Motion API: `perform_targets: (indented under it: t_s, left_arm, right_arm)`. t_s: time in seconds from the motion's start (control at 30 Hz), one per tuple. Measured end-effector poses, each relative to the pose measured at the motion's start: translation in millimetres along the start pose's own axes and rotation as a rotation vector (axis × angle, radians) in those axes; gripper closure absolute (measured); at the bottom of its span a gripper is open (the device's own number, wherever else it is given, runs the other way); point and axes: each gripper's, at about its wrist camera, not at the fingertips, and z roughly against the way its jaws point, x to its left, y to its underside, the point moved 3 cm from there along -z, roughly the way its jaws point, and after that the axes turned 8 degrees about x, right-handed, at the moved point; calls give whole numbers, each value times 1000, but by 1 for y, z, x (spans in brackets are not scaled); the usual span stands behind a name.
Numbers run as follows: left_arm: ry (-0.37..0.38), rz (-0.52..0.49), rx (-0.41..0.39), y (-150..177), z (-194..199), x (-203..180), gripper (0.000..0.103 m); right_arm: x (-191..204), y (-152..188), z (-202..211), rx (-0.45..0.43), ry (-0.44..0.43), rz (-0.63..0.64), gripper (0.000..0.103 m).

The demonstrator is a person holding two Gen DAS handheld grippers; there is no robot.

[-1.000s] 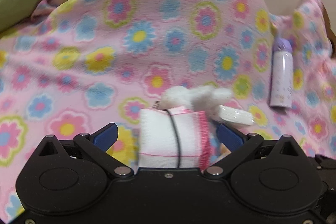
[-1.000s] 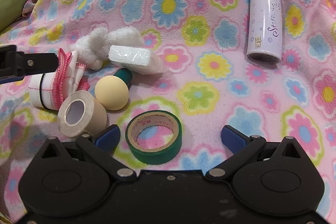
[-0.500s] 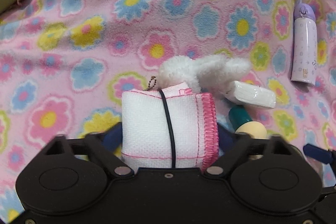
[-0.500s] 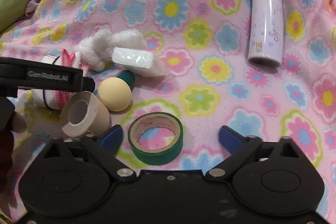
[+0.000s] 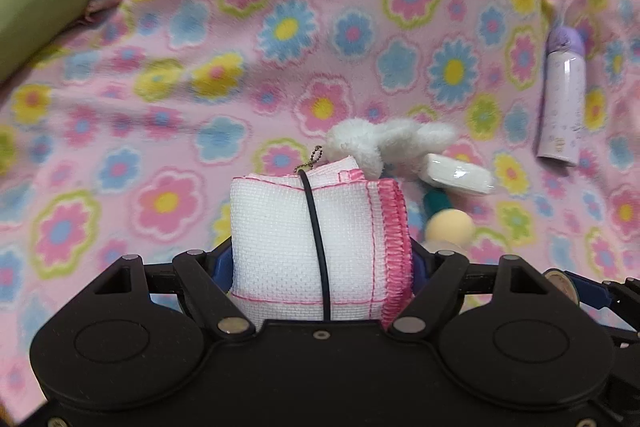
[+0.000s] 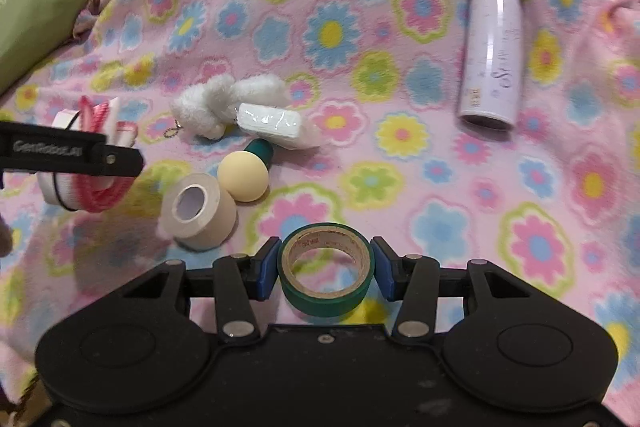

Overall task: Organize soft objects
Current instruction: 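Carry the gauze bundle and green tape to the basket and release both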

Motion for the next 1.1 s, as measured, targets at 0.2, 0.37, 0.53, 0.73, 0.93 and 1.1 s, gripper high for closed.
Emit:
perform_targets:
  t_s: [0.2,0.37,0.53,0.73,0.93,1.1]
  left_arm:
    - [-8,-27,-24,29,56,-14,30]
    - [10,-49,-27,64,99,-27,30]
    - [39,-52,-22,103,129,-37,30]
    - [70,-53,-9,141,151,-47,30]
    - [62,-43,-6,165,165,-51,30]
    - [54,-27,13,182,169,-48,30]
  right_arm:
    - [-3,23,68,-66,-46,-23,56]
    - [-3,55,123,-107,-109,-68,55]
    - [-8,94,169,-115,-170,-137,55]
    - [-11,133,201,-130,-191,-182,55]
    - [-14,157,223,-141,-176,-220,55]
    - [-12,176,231,-115,-127,-224,55]
